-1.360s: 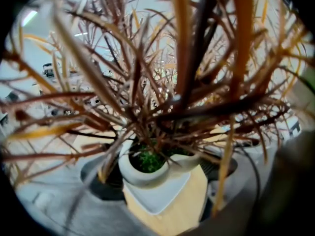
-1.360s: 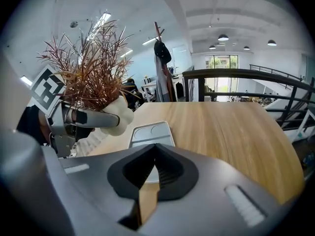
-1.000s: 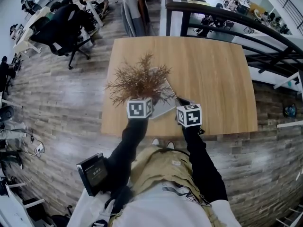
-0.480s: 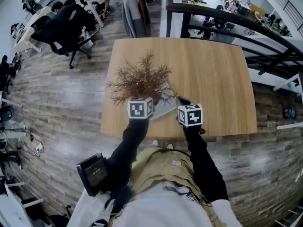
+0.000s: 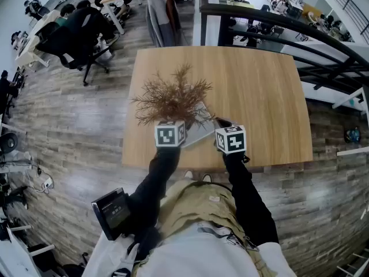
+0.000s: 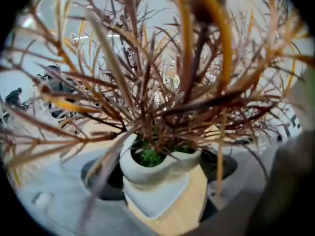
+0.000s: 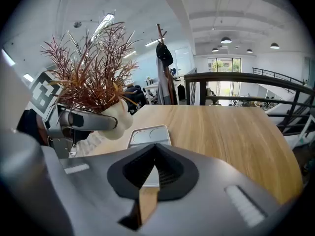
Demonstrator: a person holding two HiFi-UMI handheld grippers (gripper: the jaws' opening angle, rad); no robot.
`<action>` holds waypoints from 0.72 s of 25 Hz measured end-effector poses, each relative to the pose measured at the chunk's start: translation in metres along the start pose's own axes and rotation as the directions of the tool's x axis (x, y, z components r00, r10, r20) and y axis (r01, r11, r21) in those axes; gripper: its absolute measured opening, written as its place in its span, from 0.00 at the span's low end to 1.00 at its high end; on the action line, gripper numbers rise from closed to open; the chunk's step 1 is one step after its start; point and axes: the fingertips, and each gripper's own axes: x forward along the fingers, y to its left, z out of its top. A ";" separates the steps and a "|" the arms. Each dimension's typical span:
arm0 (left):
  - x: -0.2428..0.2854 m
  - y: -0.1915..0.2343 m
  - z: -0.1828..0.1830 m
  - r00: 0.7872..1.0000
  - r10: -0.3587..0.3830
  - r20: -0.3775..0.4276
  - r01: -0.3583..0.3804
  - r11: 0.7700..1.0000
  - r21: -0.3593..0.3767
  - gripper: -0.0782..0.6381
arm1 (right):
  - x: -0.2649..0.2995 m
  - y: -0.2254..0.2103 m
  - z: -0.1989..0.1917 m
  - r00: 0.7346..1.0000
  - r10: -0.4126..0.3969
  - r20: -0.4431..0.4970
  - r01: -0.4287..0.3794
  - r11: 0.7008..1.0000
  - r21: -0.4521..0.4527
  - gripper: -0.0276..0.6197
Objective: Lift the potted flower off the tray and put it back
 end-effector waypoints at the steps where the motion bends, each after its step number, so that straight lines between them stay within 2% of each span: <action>1: 0.001 0.001 -0.001 1.000 -0.001 0.000 0.001 1.000 -0.001 0.75 | 0.001 -0.001 0.000 1.000 -0.001 -0.001 0.001 1.000 0.001 0.05; 18: 0.013 0.005 -0.004 1.000 -0.013 0.001 0.013 1.000 0.005 0.75 | 0.006 -0.008 -0.003 1.000 -0.022 -0.006 0.022 1.000 0.008 0.05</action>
